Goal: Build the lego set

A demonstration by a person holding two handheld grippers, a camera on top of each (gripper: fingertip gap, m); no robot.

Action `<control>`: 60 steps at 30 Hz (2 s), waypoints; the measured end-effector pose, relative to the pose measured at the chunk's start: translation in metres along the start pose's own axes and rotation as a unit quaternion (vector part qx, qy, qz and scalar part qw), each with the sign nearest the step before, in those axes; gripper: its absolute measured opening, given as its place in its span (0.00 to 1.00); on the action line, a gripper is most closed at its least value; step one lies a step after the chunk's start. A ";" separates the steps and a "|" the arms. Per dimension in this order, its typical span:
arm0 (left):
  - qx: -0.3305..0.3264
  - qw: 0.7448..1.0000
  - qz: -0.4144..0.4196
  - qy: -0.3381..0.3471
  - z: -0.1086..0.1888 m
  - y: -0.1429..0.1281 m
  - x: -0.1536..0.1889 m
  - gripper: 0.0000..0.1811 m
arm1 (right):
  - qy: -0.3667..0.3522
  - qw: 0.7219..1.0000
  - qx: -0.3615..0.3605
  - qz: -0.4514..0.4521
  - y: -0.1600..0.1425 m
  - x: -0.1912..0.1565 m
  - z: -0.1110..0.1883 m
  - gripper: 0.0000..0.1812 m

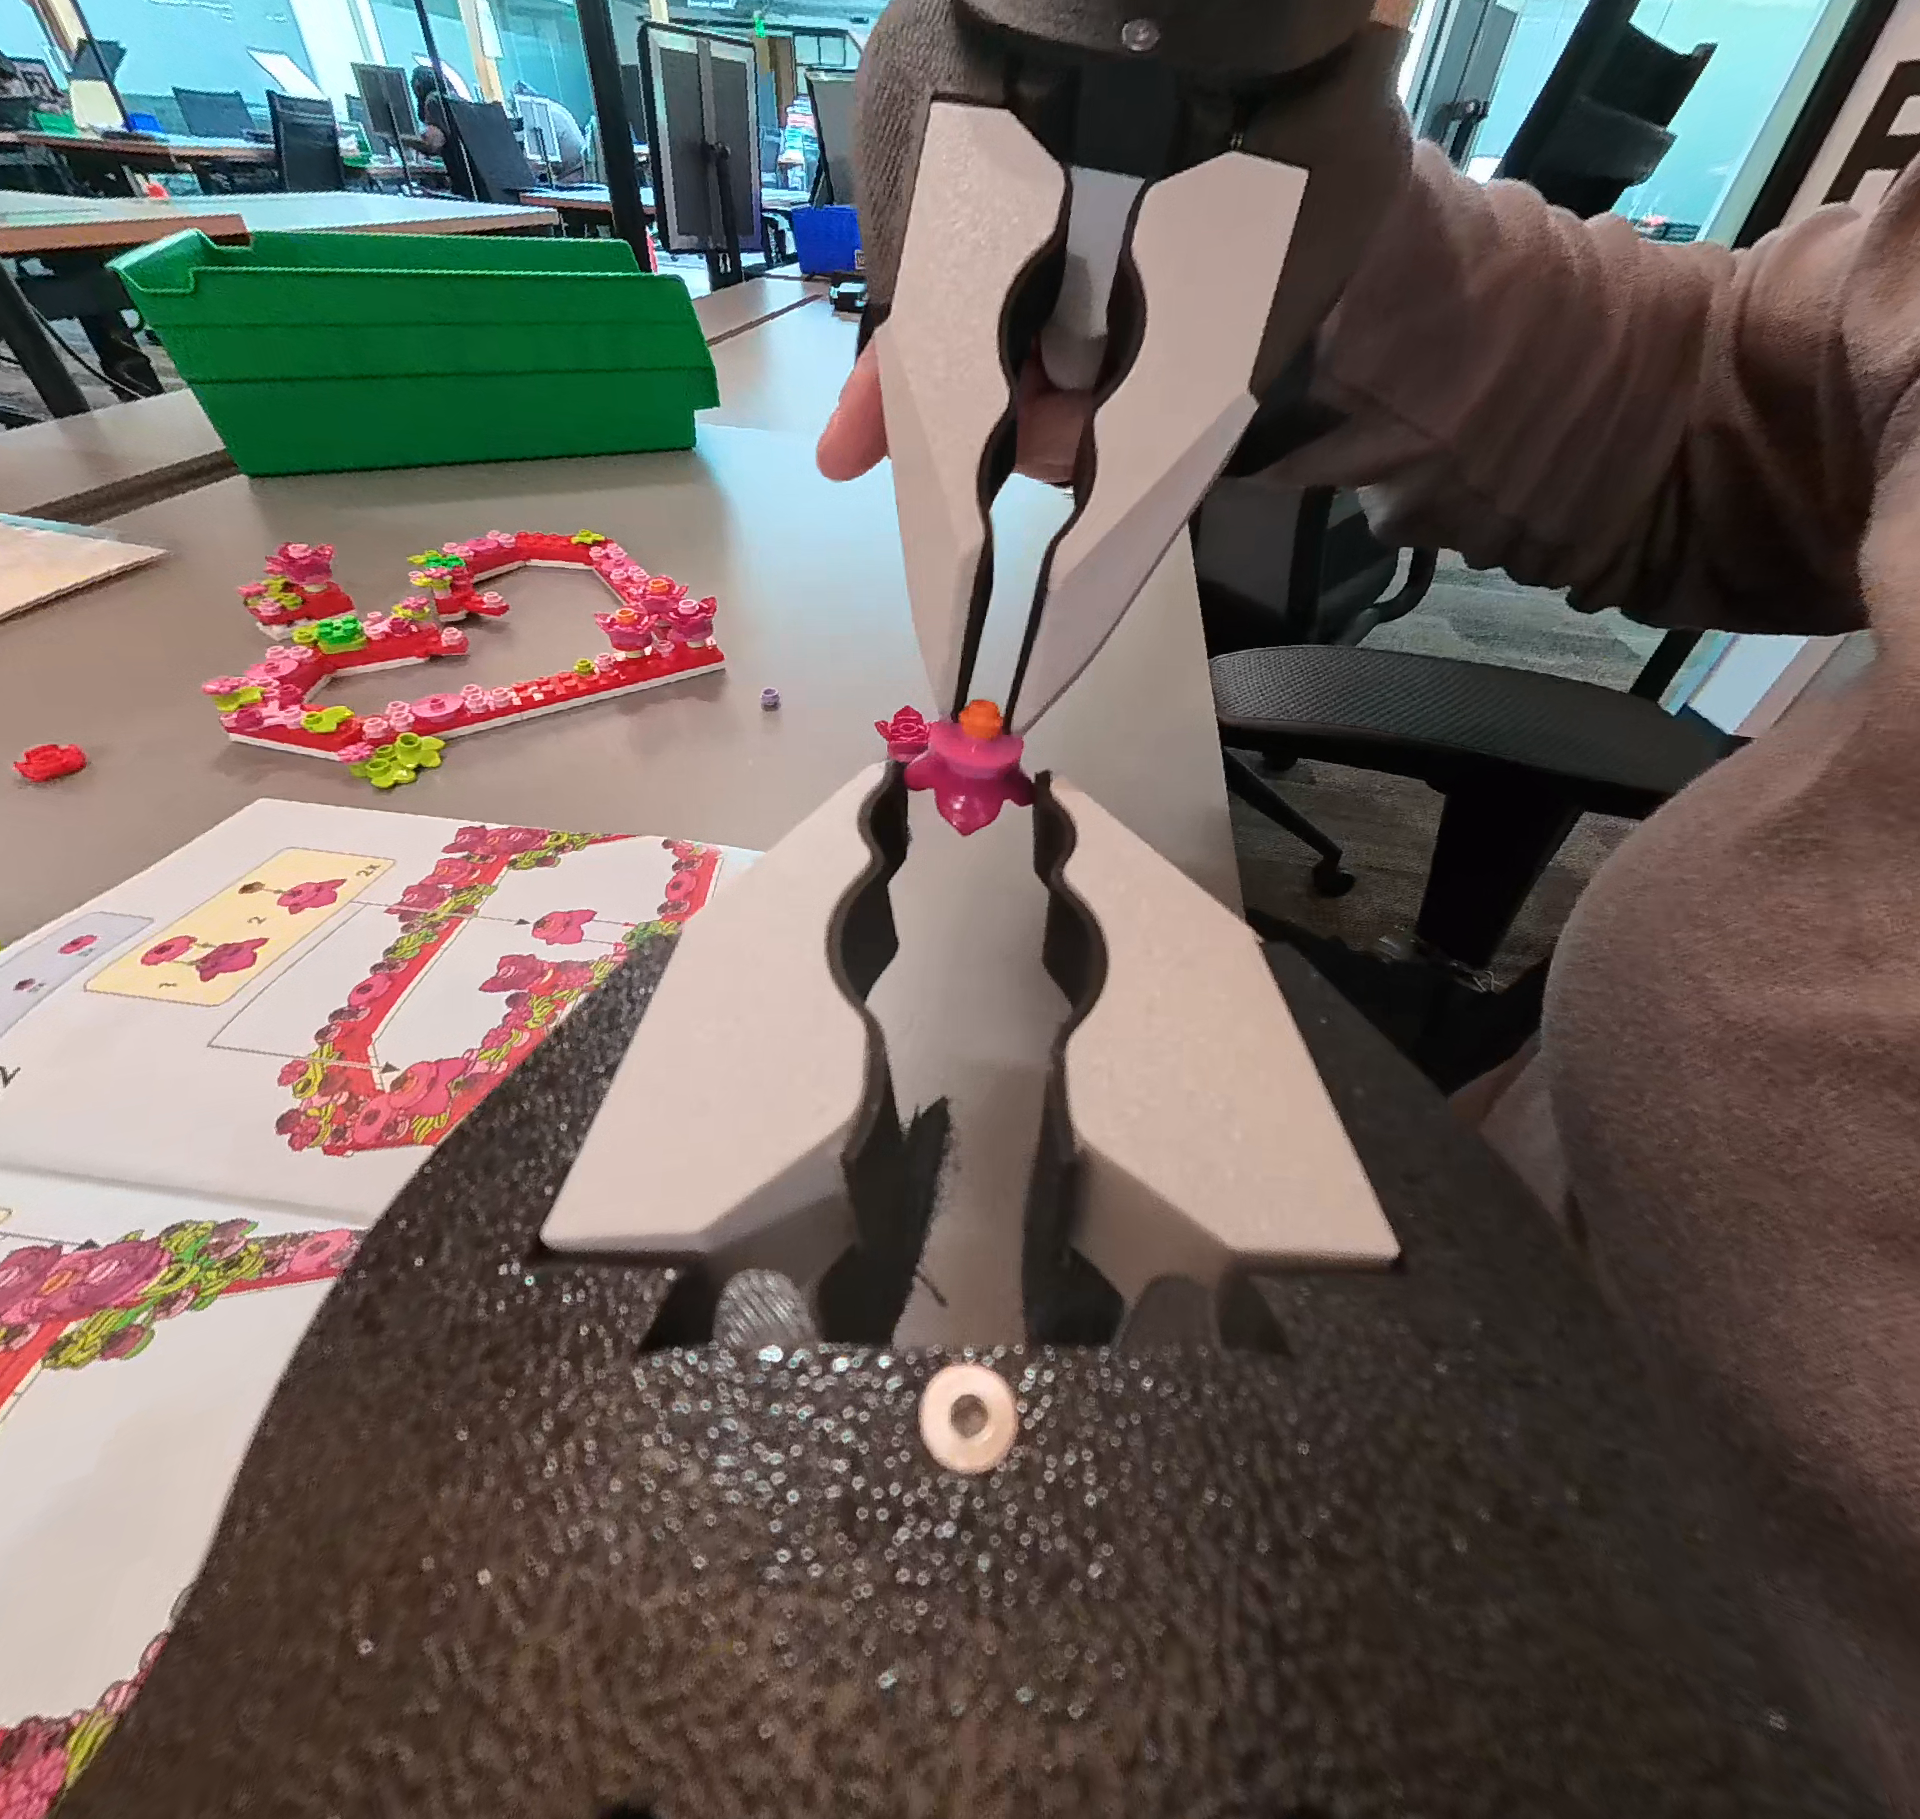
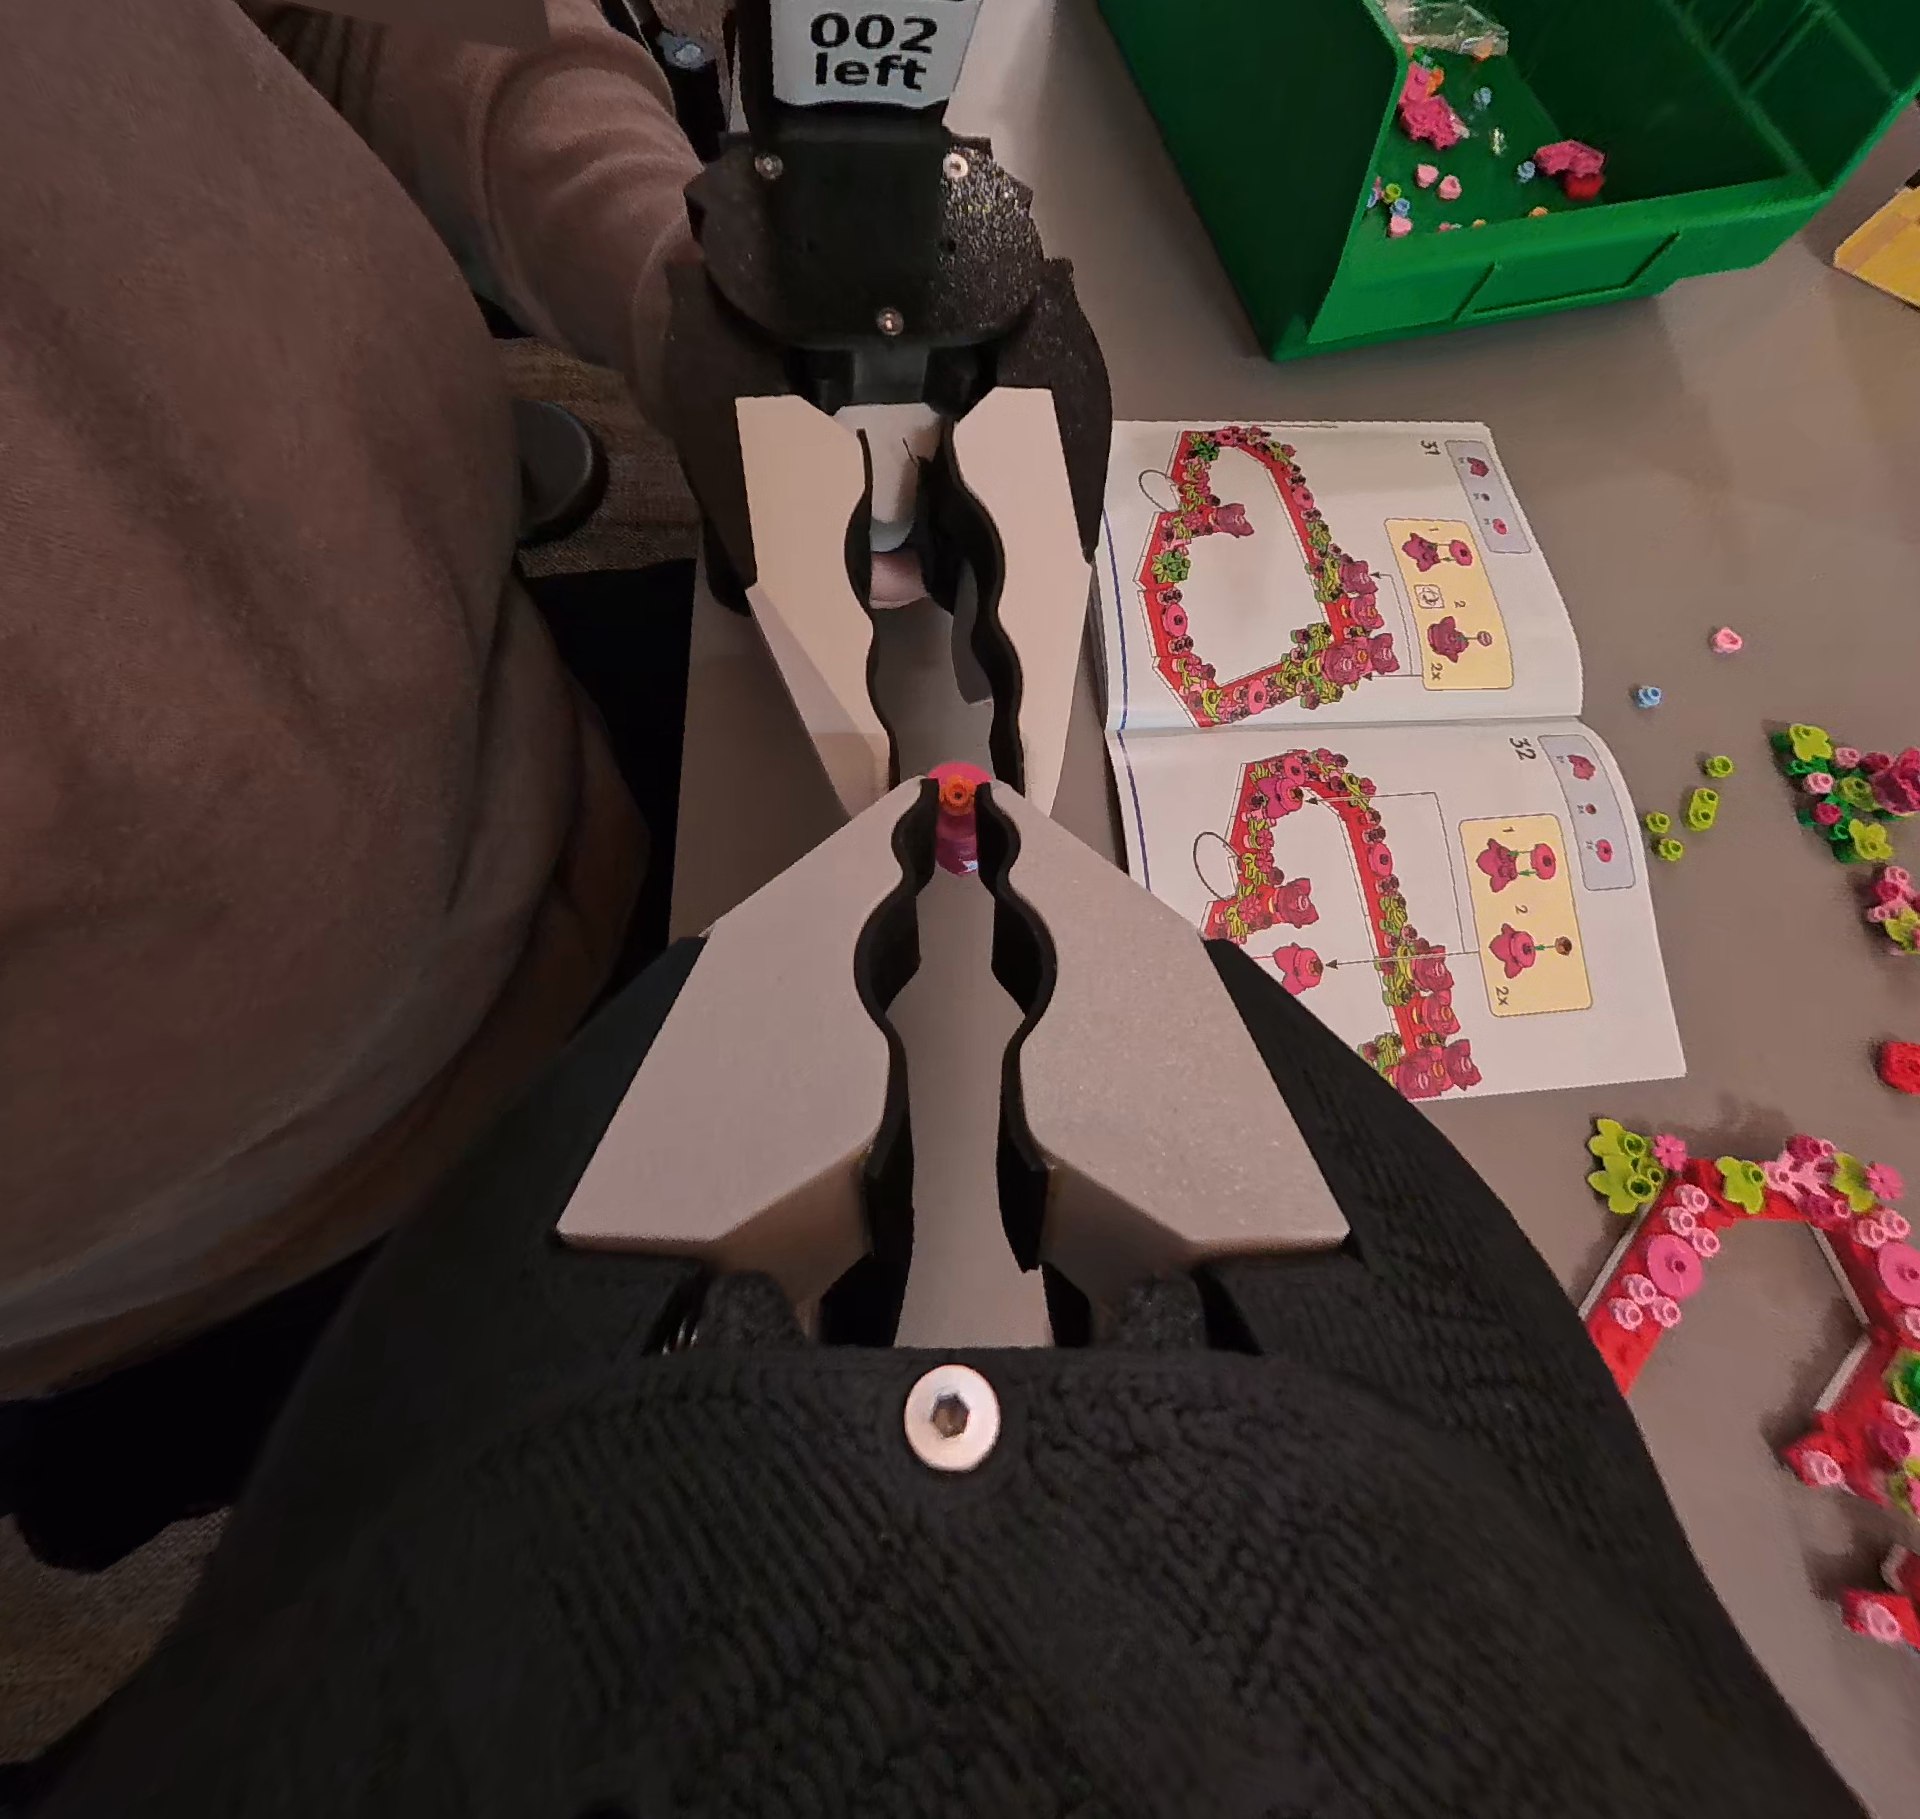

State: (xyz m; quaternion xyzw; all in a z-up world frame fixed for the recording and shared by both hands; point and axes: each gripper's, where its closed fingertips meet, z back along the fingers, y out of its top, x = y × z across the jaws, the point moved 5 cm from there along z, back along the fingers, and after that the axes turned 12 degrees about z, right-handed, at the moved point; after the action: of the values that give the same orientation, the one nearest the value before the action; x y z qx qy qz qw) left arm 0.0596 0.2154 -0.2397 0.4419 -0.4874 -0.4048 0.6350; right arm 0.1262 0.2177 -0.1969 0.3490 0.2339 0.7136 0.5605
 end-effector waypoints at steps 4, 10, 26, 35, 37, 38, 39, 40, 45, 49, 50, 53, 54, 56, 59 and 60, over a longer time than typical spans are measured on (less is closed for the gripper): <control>-0.002 1.000 -0.001 0.002 0.000 -0.001 -0.001 0.12 | 0.000 1.000 -0.005 0.002 0.000 0.000 -0.001 0.03; -0.002 1.000 -0.005 0.002 0.000 -0.001 0.000 0.12 | -0.003 1.000 -0.008 0.003 -0.001 0.000 -0.002 0.05; 0.024 0.997 0.071 -0.027 0.006 0.011 -0.005 0.12 | -0.189 0.953 0.029 0.235 0.008 -0.015 0.004 0.30; 0.022 0.993 0.105 -0.049 0.006 0.010 -0.004 0.12 | -0.313 0.825 -0.097 0.460 0.001 -0.023 -0.015 0.20; 0.019 0.993 0.106 -0.052 0.006 0.010 -0.003 0.12 | -0.314 0.819 -0.106 0.469 -0.001 -0.022 -0.016 0.17; 0.019 0.993 0.106 -0.052 0.005 0.010 -0.003 0.12 | -0.312 0.818 -0.106 0.472 -0.001 -0.022 -0.018 0.16; 0.017 0.993 0.106 -0.053 0.005 0.010 -0.003 0.12 | -0.310 0.817 -0.107 0.475 -0.002 -0.023 -0.019 0.14; 0.014 0.993 0.106 -0.053 0.006 0.010 -0.003 0.12 | -0.310 0.815 -0.109 0.478 -0.002 -0.023 -0.020 0.14; 0.007 0.992 0.112 -0.051 0.006 0.010 -0.003 0.12 | -0.306 0.823 -0.112 0.465 -0.001 -0.023 -0.021 0.13; 0.006 0.991 0.122 -0.054 0.006 0.010 -0.004 0.12 | -0.298 0.830 -0.120 0.457 -0.002 -0.022 -0.021 0.12; 0.005 0.991 0.125 -0.056 0.006 0.010 -0.003 0.12 | -0.297 0.831 -0.120 0.455 -0.002 -0.022 -0.021 0.11; 0.002 0.990 0.128 -0.055 0.005 0.009 -0.004 0.12 | -0.294 0.830 -0.128 0.458 -0.002 -0.022 -0.021 0.11; -0.001 0.990 0.128 -0.052 0.005 0.008 -0.004 0.12 | -0.291 0.831 -0.129 0.457 -0.003 -0.022 -0.022 0.11; -0.006 0.990 0.128 -0.051 0.004 0.007 -0.005 0.12 | -0.287 0.836 -0.126 0.451 -0.005 -0.022 -0.023 0.12; -0.023 0.993 0.105 -0.040 0.003 0.003 -0.004 0.12 | -0.275 0.851 -0.118 0.431 -0.008 -0.024 -0.026 0.13; -0.026 0.994 0.101 -0.039 0.002 0.002 -0.003 0.12 | -0.272 0.856 -0.114 0.424 -0.009 -0.025 -0.026 0.14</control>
State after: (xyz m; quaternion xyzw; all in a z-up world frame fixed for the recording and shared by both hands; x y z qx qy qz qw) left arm 0.0567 0.2189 -0.2379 0.3577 -0.5435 -0.3675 0.6645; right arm 0.1153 0.1975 -0.2266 0.5281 -0.1811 0.7808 0.2805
